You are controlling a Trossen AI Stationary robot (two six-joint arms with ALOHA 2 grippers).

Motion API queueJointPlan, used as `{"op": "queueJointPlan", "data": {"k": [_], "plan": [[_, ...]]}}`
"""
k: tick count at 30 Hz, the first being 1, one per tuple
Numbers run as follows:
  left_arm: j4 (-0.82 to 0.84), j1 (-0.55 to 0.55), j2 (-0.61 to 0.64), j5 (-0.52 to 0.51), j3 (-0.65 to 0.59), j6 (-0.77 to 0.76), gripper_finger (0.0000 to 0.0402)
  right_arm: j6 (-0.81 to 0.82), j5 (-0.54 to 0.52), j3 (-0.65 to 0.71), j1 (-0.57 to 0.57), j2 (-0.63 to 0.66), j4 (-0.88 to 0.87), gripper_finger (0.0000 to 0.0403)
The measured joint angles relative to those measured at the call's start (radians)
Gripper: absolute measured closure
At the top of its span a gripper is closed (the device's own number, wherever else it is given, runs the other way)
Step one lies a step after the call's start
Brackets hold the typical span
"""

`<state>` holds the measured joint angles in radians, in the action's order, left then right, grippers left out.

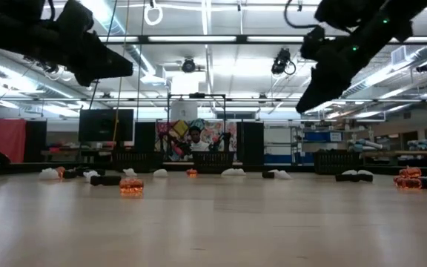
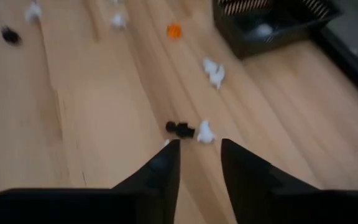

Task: Sort Halloween decoration
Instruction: Put the black voodoo toy into the right black bin

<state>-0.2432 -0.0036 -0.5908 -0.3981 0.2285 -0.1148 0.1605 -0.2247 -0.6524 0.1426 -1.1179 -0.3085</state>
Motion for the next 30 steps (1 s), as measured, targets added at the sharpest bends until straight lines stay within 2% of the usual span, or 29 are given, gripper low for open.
{"op": "queueJointPlan", "data": {"k": [5,8,11,16,20,30], "plan": [[0.001,0.0,-0.064,0.0,0.007,0.022,0.0224,0.04,0.002,-0.029,-0.022,-0.101,-0.043,0.0216],[0.0,0.0,-0.082,0.001,0.007,0.065,0.0211,0.115,0.03,-0.057,-0.031,-0.132,-0.2,0.0184],[-0.038,0.0,-0.098,0.002,0.007,0.102,0.0208,0.191,0.06,-0.104,-0.043,-0.177,-0.382,0.0169],[-0.123,0.0,-0.129,0.002,0.007,0.154,0.0208,0.195,0.119,-0.161,-0.102,-0.278,-0.466,0.0178],[-0.162,0.0,-0.145,0.002,0.007,0.201,0.0208,0.177,0.12,-0.176,-0.133,-0.344,-0.492,0.0194],[-0.208,0.0,-0.149,0.002,0.007,0.294,0.0208,0.111,0.122,-0.176,-0.118,-0.404,-0.431,0.0208]]}}
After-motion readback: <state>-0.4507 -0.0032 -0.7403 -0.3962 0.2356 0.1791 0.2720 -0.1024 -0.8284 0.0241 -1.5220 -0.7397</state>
